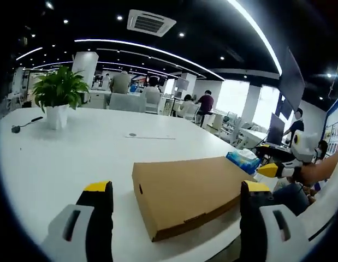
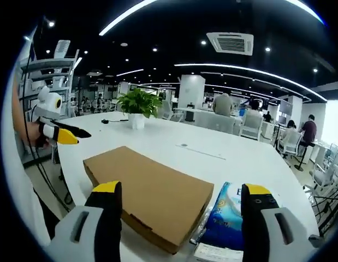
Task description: Operate the shoe box by opening the lid, removing the specified soft item, and placing it in the target area until the item is outside and the box remains undamaged.
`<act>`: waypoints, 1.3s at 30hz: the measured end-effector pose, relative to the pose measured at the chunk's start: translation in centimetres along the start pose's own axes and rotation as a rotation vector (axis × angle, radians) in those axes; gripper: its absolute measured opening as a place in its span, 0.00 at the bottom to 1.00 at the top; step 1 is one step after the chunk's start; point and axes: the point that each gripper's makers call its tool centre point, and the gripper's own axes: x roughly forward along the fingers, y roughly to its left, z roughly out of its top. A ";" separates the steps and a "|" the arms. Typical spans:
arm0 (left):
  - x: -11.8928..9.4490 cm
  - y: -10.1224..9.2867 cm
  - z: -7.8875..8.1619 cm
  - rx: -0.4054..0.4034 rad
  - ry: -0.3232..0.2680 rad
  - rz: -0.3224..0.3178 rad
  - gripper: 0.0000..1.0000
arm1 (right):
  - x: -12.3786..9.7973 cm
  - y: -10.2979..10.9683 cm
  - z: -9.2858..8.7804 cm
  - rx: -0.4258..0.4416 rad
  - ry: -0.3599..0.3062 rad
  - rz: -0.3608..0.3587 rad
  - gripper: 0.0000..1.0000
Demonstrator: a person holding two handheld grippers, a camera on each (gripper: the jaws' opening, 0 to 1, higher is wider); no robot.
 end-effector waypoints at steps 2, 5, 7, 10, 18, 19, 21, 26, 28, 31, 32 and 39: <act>-0.1 1.0 0.7 0.061 -0.032 0.037 0.99 | -0.2 -1.1 0.9 -0.093 -0.042 -0.056 1.00; -0.3 1.4 2.3 0.121 -0.100 0.049 0.99 | -0.5 -1.4 1.6 -0.079 -0.087 -0.078 1.00; -0.6 1.6 3.0 0.159 -0.145 0.052 0.99 | -0.6 -1.1 2.2 0.020 -0.135 -0.057 1.00; -0.9 1.7 2.6 0.168 -0.118 0.049 0.99 | -0.6 -1.3 2.5 0.018 -0.151 -0.066 1.00; -0.9 2.7 1.7 0.123 -0.060 0.082 0.99 | -0.8 -1.1 2.6 0.030 -0.167 -0.073 1.00; -0.8 2.6 1.6 0.133 -0.059 0.078 0.99 | -0.8 -1.1 2.6 0.033 -0.164 -0.076 1.00; -0.7 2.5 1.5 0.147 -0.055 0.077 0.99 | -0.9 -1.0 2.6 0.026 -0.173 -0.076 1.00; -0.2 1.3 0.3 0.133 -0.001 0.053 0.99 | -1.2 -0.8 2.5 0.030 -0.174 -0.073 1.00; 0.0 0.5 0.5 0.177 -0.016 0.038 0.99 | -1.3 -0.8 2.4 0.034 -0.174 -0.070 1.00; 0.2 0.7 -0.5 0.160 0.007 0.028 0.99 | -1.3 -0.8 2.1 0.037 -0.158 -0.057 1.00; 0.2 0.7 -0.7 0.156 0.008 0.027 0.99 | -1.3 -0.8 2.1 0.038 -0.159 -0.054 1.00; 0.1 -0.4 -2.4 0.170 0.121 0.035 0.99 | -1.9 -1.6 1.8 0.055 -0.144 -0.104 0.99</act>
